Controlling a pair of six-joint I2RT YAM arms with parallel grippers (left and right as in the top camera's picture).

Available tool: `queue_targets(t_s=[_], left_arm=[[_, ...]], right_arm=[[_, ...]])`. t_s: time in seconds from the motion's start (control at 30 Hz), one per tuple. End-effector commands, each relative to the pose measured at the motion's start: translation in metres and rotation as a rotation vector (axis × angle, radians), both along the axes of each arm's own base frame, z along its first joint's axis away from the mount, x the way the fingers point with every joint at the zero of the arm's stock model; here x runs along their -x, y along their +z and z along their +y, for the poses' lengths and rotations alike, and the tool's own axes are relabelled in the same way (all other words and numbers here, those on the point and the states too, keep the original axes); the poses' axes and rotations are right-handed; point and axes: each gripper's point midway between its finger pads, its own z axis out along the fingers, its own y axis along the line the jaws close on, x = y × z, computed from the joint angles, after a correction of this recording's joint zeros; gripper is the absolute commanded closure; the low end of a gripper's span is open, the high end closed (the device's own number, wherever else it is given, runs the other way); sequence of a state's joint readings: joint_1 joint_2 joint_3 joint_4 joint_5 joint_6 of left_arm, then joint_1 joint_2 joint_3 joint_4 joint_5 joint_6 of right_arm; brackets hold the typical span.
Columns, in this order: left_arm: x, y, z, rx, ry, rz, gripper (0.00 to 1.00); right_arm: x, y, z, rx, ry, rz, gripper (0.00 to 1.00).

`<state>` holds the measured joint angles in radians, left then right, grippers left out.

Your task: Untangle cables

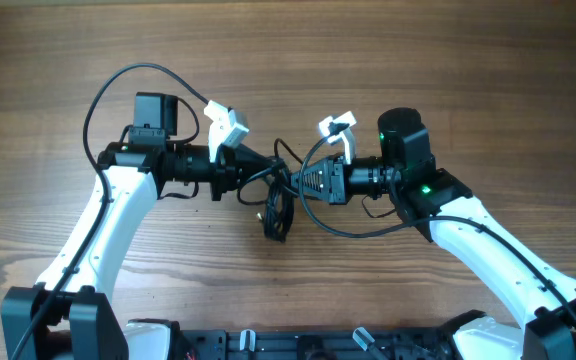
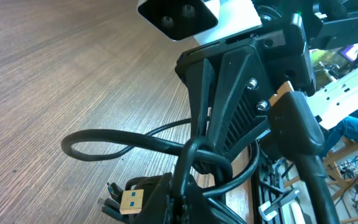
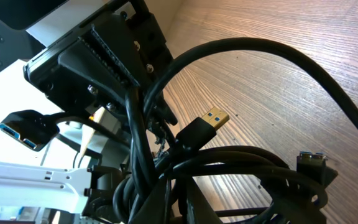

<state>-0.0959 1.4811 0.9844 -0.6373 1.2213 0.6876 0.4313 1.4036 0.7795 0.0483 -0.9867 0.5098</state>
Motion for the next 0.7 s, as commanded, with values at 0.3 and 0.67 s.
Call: queue_targets(t_s=[0.3, 0.67], left_arm=[[-0.003, -0.002, 0.001, -0.013, 0.024, 0.026, 0.96], [-0.014, -0.002, 0.004, -0.02, 0.079, 0.074, 0.96]], right_arm=[[0.03, 0.021, 0.02, -0.087, 0.159, -0.008, 0.86], [0.022, 0.016, 0.021, -0.059, 0.076, 0.095, 0.89]])
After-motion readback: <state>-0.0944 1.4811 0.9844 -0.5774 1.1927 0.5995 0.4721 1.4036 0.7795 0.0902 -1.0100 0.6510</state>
